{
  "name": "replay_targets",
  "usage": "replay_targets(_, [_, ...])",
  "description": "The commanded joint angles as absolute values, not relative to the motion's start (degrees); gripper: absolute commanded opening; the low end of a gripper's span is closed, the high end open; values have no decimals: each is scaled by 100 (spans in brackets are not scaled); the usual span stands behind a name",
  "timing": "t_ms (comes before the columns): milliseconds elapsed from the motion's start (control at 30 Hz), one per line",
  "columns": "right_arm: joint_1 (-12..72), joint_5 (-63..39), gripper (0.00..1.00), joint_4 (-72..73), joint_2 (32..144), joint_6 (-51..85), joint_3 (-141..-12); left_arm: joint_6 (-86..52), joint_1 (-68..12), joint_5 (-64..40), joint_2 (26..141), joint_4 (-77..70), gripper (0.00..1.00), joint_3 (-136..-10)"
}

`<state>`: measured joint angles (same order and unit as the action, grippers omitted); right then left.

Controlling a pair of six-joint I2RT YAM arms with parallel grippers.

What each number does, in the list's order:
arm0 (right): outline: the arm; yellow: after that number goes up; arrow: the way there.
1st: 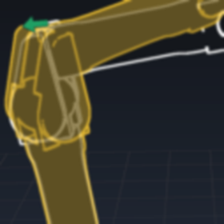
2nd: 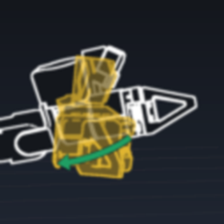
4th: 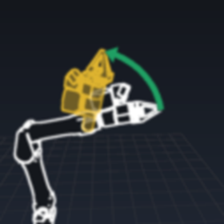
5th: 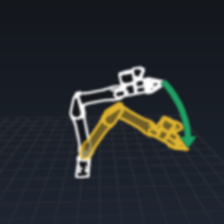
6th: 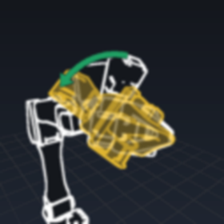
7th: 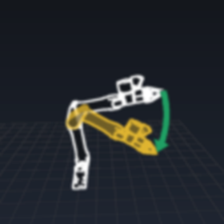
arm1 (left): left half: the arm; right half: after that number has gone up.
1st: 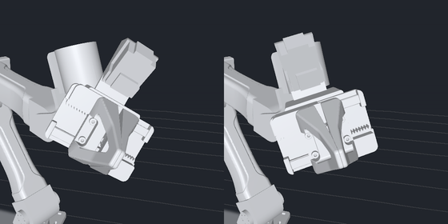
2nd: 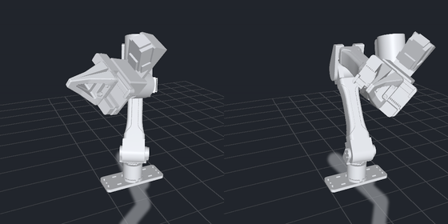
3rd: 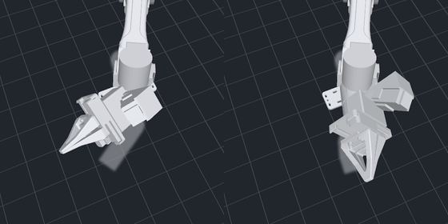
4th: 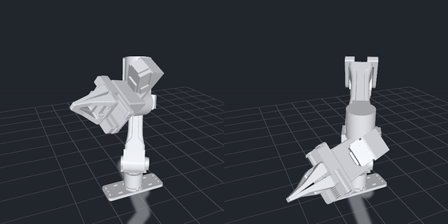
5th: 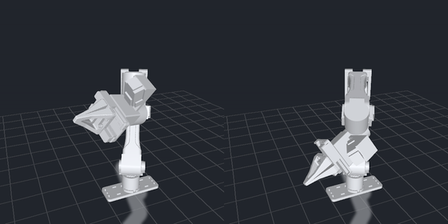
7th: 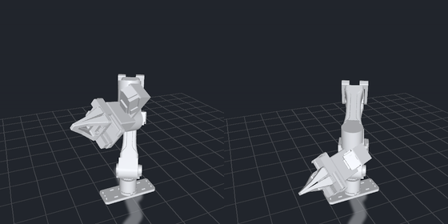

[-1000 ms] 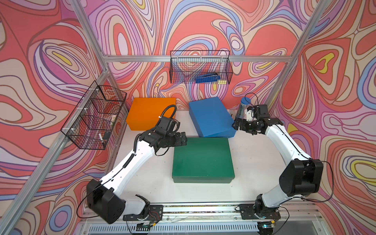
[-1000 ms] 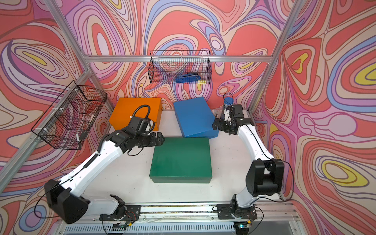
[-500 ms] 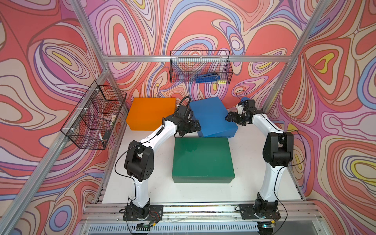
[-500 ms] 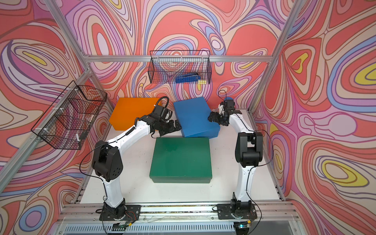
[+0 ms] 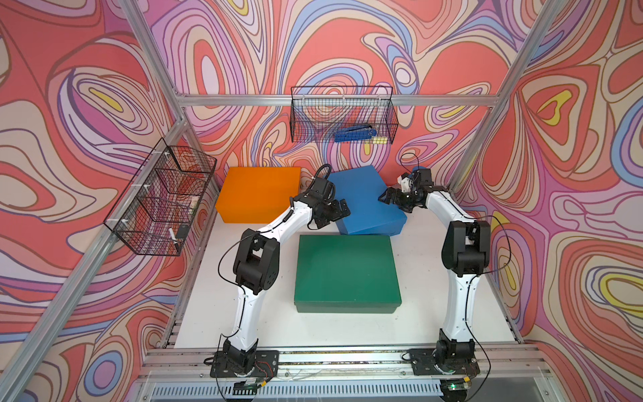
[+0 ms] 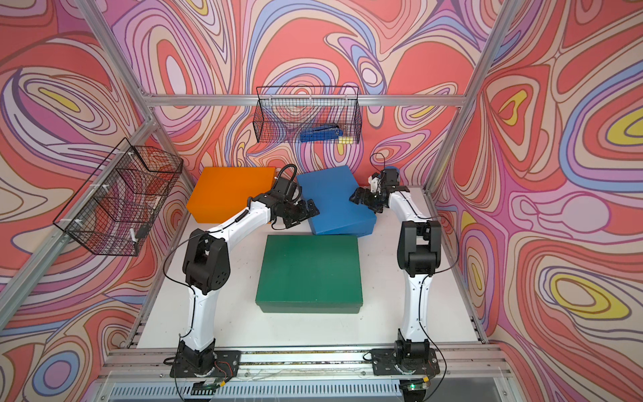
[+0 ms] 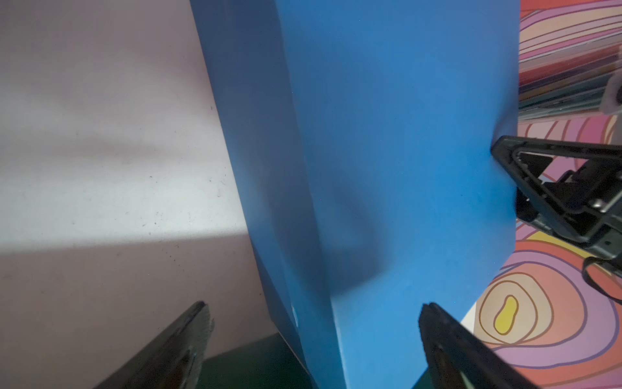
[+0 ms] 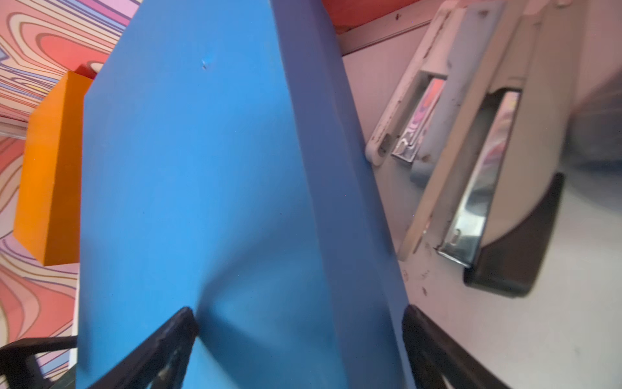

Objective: Stack the shoeboxes
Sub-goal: Pick up the shoebox from the center of the board.

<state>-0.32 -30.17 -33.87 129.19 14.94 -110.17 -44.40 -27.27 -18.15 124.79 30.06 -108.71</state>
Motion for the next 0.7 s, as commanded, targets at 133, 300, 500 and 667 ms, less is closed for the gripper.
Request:
replay_targets(133, [-33, -3507, 92, -3833, 13325, 1585, -11370, -4508, -2682, -2243, 13059, 3134, 96, -11689])
replay_targets(300, [-18, -4040, 86, -3671, 13340, 1980, -11380, -4414, -2699, -2542, 13297, 3286, 92, -12234])
replay_targets(500, [53, -4397, 82, -3509, 13173, 2390, -11412, -4458, -2720, -2626, 13073, 2996, 91, -12136])
replay_targets(667, [53, -4832, 80, -2944, 12867, 3011, -11262, -4352, -2708, -2658, 12832, 2965, 89, -12225])
